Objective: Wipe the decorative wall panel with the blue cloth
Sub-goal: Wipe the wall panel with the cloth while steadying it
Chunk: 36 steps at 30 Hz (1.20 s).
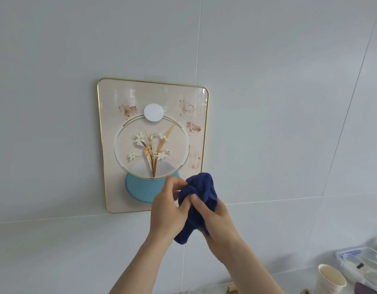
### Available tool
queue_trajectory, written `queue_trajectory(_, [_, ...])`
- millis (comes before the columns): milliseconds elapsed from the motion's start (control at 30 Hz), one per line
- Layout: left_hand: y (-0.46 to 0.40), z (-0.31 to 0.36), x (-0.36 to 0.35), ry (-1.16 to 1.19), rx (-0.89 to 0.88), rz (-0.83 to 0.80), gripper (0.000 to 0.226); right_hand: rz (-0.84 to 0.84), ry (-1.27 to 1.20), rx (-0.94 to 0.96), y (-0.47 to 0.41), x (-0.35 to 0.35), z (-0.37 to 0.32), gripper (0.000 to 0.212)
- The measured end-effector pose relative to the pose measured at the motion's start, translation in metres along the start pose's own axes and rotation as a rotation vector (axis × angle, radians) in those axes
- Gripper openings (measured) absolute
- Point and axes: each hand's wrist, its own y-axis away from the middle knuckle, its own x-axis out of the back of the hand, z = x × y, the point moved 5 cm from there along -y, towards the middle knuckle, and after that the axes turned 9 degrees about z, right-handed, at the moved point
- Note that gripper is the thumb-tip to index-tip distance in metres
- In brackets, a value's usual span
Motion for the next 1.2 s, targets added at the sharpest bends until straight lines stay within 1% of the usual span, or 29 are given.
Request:
queue_trajectory(100, [-0.010, -0.010, -0.005, -0.078, -0.019, -0.089, 0.040, 0.200, 0.111, 0.033, -0.019, 0.018, 0.001, 0.016])
queue_trajectory(133, [-0.013, -0.015, -0.004, -0.092, -0.027, -0.087, 0.045, 0.255, 0.163, 0.057, -0.026, 0.024, -0.001, 0.016])
queue_trajectory(200, [-0.021, -0.020, 0.001, -0.209, -0.148, -0.004, 0.052, 0.338, 0.294, 0.144, -0.045, 0.033, -0.009, 0.016])
queue_trajectory(267, [-0.032, -0.019, 0.001, -0.408, -0.329, 0.081, 0.056, 0.347, 0.398, 0.285, -0.064, 0.031, -0.023, 0.020])
queue_trajectory(333, [-0.047, -0.014, -0.006, -0.535, -0.476, 0.121, 0.060, 0.330, 0.482, 0.496, -0.078, 0.020, -0.042, 0.036])
queue_trajectory(400, [-0.065, -0.009, -0.015, -0.601, -0.582, 0.109, 0.067, 0.339, 0.573, 0.725, -0.088, 0.006, -0.062, 0.050])
queue_trajectory(467, [-0.084, -0.008, -0.023, -0.665, -0.637, 0.096, 0.070, 0.399, 0.687, 0.891, -0.098, -0.007, -0.075, 0.060])
queue_trajectory(567, [-0.106, -0.017, -0.027, -0.744, -0.653, 0.131, 0.066, 0.476, 0.868, 1.084, -0.116, -0.022, -0.075, 0.069])
queue_trajectory(633, [-0.112, -0.027, -0.027, -0.794, -0.683, 0.149, 0.062, 0.463, 0.974, 1.160, -0.128, -0.026, -0.062, 0.067])
queue_trajectory(733, [-0.118, -0.036, -0.026, -0.801, -0.754, 0.169, 0.059, 0.443, 1.062, 1.222, -0.134, -0.021, -0.043, 0.057])
queue_trajectory(833, [-0.121, -0.040, -0.028, -0.797, -0.780, 0.201, 0.060, 0.375, 1.035, 1.281, -0.129, -0.016, -0.026, 0.047])
queue_trajectory(900, [-0.123, -0.041, -0.031, -0.800, -0.778, 0.238, 0.060, 0.378, 1.033, 1.326, -0.130, -0.010, -0.014, 0.041])
queue_trajectory(1033, [-0.124, -0.044, -0.034, -0.819, -0.796, 0.284, 0.059, 0.382, 1.126, 1.406, -0.129, 0.006, 0.016, 0.019])
queue_trajectory(1100, [-0.124, -0.045, -0.034, -0.833, -0.800, 0.293, 0.059, 0.368, 1.185, 1.418, -0.129, 0.010, 0.023, 0.018])
queue_trajectory(1200, [-0.124, -0.045, -0.034, -0.841, -0.808, 0.301, 0.059, 0.377, 1.241, 1.469, -0.131, 0.014, 0.018, 0.026])
